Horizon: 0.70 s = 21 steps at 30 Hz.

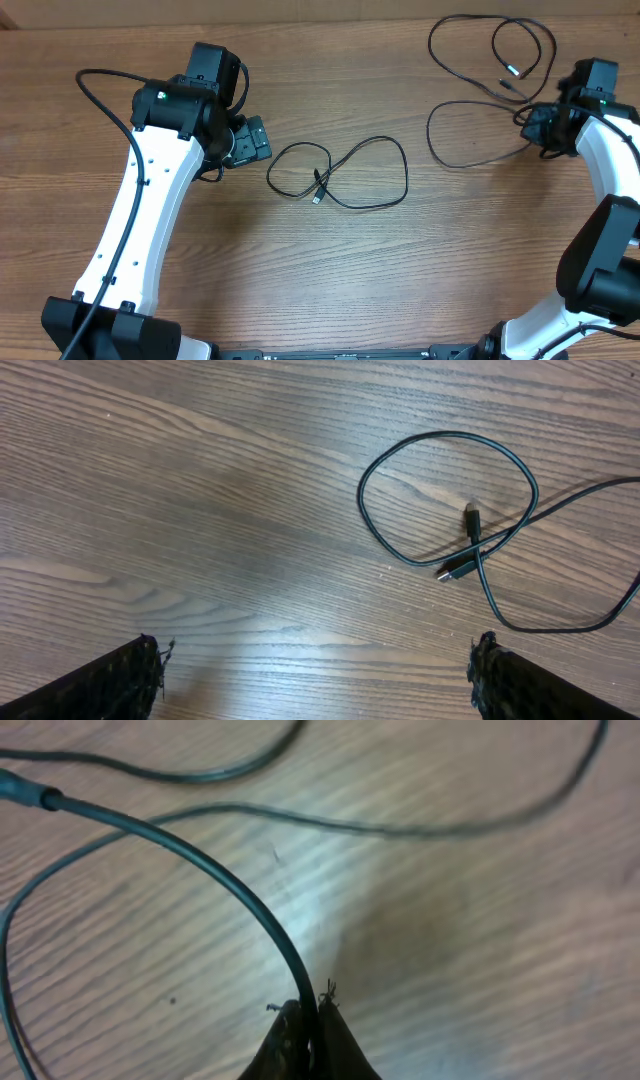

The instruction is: Untangle cables

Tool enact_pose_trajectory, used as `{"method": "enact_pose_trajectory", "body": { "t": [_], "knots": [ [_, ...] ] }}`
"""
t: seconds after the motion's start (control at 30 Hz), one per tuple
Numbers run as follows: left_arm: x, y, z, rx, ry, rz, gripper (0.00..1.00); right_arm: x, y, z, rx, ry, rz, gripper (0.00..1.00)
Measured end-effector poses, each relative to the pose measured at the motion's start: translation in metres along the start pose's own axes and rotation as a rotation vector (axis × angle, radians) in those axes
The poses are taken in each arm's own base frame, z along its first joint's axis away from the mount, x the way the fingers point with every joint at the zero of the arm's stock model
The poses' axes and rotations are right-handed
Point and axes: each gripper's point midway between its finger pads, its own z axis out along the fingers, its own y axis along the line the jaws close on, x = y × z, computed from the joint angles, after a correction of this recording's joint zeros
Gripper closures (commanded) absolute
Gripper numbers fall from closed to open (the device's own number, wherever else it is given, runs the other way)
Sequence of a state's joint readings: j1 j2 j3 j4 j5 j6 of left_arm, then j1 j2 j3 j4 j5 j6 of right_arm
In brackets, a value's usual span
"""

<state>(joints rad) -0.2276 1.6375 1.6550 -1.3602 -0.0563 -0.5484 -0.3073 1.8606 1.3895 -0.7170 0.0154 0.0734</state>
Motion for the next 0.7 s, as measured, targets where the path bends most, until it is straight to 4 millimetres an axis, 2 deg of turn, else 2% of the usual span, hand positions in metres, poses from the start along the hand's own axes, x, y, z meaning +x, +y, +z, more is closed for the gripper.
{"method": "enact_pose_trajectory", "body": {
  "t": [0.17,0.3,0.33,0.37,0.4,0.43,0.63,0.7],
  "knots": [
    [0.000,0.000,0.000,0.000,0.000,0.000,0.00,-0.012,0.003,0.000,-0.010,-0.051,-0.105,0.96],
    [0.000,0.000,0.000,0.000,0.000,0.000,0.01,-0.014,0.012,-0.001,-0.057,-0.061,-0.206,0.96],
    [0.000,0.000,0.000,0.000,0.000,0.000,0.00,-0.015,0.014,-0.001,-0.069,-0.066,-0.224,0.90],
    [0.000,0.000,0.000,0.000,0.000,0.000,0.01,-0.016,0.015,-0.001,-0.074,-0.070,-0.236,0.78],
    [0.000,0.000,0.000,0.000,0.000,0.000,0.00,-0.016,0.017,-0.001,-0.083,-0.073,-0.246,0.56],
    [0.000,0.000,0.000,0.000,0.000,0.000,0.00,-0.016,0.018,-0.001,-0.089,-0.075,-0.253,0.48],
    [0.000,0.000,0.000,0.000,0.001,0.000,0.01,-0.017,0.020,-0.001,-0.101,-0.079,-0.252,0.32],
    [0.000,0.000,0.000,-0.001,0.001,0.000,0.00,-0.017,0.021,-0.002,-0.107,-0.078,-0.231,0.32]
  ]
}}
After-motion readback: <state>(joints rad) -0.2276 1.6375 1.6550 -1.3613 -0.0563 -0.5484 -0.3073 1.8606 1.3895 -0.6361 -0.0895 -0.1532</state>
